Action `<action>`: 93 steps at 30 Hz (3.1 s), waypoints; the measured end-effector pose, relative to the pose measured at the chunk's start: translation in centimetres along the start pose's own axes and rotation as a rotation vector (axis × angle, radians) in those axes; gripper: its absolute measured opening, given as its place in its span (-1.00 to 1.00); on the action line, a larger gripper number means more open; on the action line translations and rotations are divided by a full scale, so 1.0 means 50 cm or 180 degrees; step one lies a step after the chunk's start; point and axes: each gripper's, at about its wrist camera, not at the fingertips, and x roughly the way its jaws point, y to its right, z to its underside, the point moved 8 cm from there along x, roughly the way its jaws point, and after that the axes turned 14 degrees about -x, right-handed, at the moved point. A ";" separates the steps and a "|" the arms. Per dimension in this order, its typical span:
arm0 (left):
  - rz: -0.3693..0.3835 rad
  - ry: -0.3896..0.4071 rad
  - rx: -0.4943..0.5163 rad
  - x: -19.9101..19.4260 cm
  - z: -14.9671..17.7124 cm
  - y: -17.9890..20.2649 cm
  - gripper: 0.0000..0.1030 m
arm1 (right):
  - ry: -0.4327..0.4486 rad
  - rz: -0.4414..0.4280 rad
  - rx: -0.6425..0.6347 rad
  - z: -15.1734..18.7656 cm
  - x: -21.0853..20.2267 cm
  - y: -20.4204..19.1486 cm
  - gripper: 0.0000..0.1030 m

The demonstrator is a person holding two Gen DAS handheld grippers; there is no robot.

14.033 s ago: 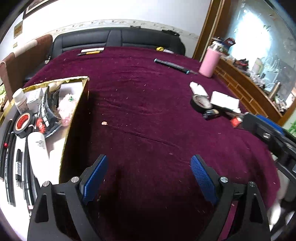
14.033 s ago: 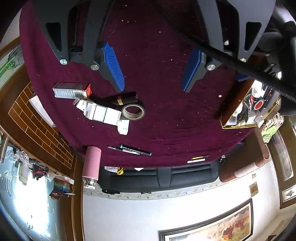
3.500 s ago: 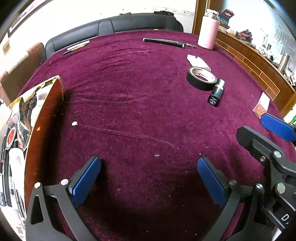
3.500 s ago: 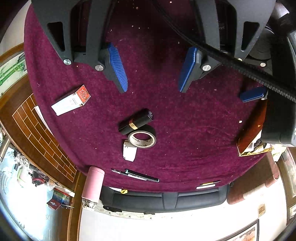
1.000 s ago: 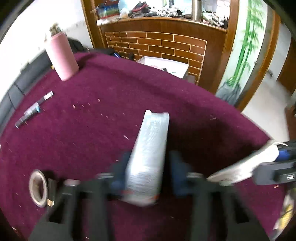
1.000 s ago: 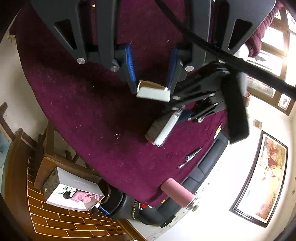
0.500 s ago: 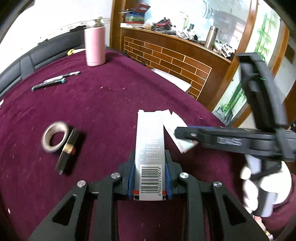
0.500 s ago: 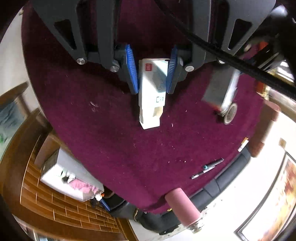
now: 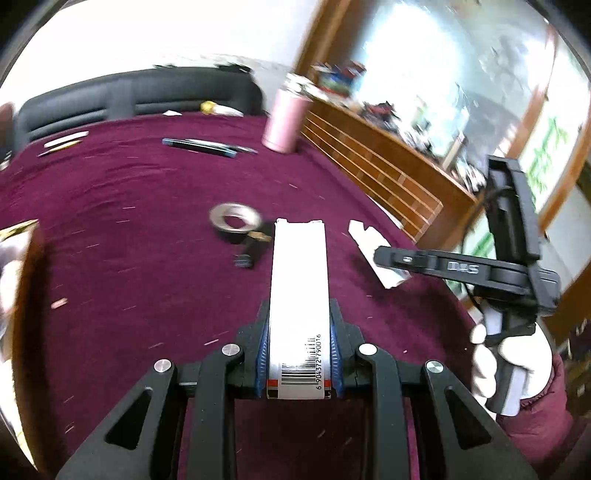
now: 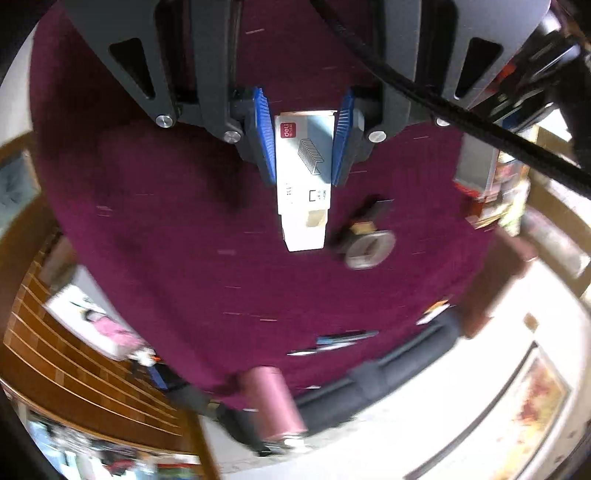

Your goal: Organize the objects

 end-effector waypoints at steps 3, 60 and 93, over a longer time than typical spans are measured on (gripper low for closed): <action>-0.0134 0.0190 -0.0247 -0.070 -0.006 -0.077 -0.56 | -0.0030 -0.0363 -0.0187 -0.011 0.009 -0.111 -0.47; -0.1217 0.1188 -0.1578 -0.473 0.079 -0.658 0.36 | -0.0724 -0.0948 -0.1306 0.039 0.298 -0.806 -0.26; -0.2720 0.1477 -0.0455 -0.464 0.012 -0.408 0.38 | 0.0248 -0.0438 -0.1615 0.029 0.109 -0.647 0.08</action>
